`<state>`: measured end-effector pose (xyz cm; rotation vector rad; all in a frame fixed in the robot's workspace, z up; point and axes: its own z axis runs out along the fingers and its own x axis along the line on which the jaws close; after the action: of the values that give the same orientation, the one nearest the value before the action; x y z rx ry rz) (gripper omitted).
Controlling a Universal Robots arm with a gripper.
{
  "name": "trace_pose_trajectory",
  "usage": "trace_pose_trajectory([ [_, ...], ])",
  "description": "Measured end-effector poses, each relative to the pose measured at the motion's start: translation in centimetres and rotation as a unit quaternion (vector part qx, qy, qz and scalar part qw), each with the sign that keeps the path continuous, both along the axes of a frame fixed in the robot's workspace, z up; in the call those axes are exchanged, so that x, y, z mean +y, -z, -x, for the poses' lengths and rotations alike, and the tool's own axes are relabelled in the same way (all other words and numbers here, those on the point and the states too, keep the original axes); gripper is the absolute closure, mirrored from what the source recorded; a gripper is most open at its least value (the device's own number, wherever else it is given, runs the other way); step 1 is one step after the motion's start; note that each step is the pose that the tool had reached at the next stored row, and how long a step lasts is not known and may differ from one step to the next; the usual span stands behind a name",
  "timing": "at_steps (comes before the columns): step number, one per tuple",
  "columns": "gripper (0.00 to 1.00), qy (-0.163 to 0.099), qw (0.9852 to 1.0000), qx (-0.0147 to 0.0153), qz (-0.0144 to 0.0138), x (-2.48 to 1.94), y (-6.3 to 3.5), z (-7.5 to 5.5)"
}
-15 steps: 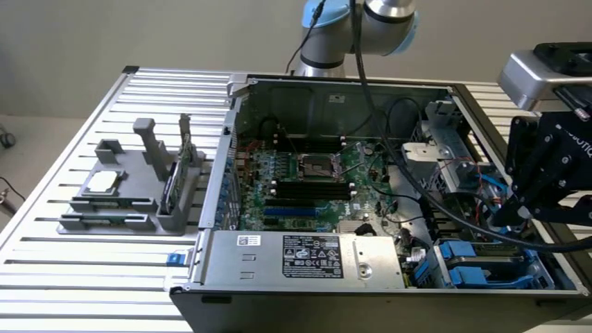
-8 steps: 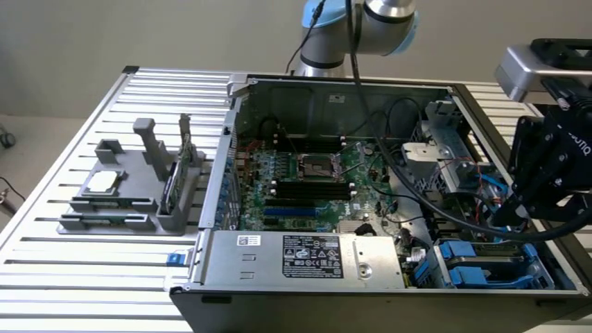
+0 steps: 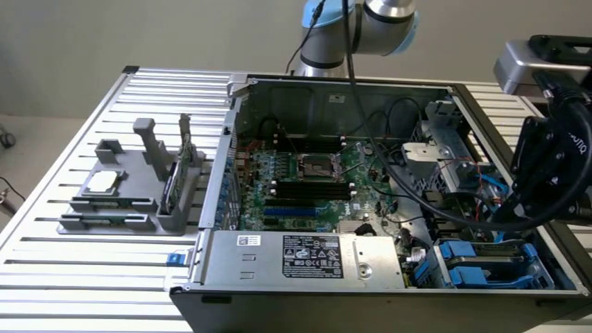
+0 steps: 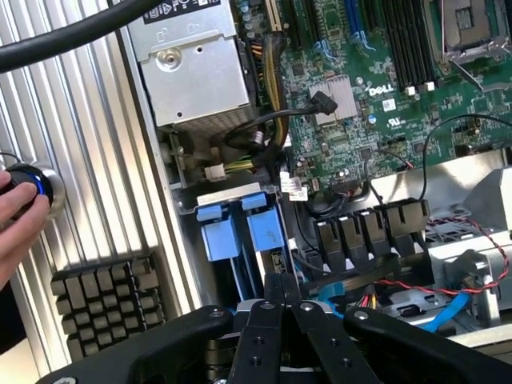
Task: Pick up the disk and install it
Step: 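Insert the first disk wire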
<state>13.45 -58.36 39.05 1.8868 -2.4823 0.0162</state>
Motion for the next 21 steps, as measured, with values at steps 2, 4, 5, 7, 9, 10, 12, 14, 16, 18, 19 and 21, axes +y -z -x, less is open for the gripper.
trace_pose_trajectory([
  [2, 0.89, 0.011, 0.9999, 0.0, 0.0003, 0.0, 0.0, 0.0],
  [4, 0.89, 0.021, 0.9998, 0.0, 0.0007, 0.0, 0.0, 0.0],
  [5, 0.89, 0.026, 0.9997, 0.0, 0.0009, 0.0, 0.01, 0.0],
  [7, 0.89, 0.035, 0.9994, 0.0, 0.0014, 0.0, 0.01, 0.0],
  [9, 0.89, 0.044, 0.999, 0.0, 0.002, 0.0, 0.0, 0.0],
  [10, 0.89, 0.048, 0.9988, 0.0, 0.0022, 0.0, 0.01, 0.0],
  [12, 0.89, 0.057, 0.9984, 0.0, 0.0027, 0.01, 0.01, 0.0],
  [14, 0.89, 0.065, 0.9979, 0.0, 0.003, 0.01, 0.01, 0.0],
  [16, 0.89, 0.074, 0.9973, 0.0, 0.0033, 0.02, 0.01, 0.0],
  [18, 0.89, 0.083, 0.9966, 0.0, 0.0036, 0.02, 0.01, 0.0],
  [19, 0.89, 0.088, 0.9961, 0.0, 0.0038, 0.02, 0.01, 0.0],
  [21, 0.89, 0.097, 0.9952, 0.0, 0.0042, 0.02, 0.01, 0.0],
])
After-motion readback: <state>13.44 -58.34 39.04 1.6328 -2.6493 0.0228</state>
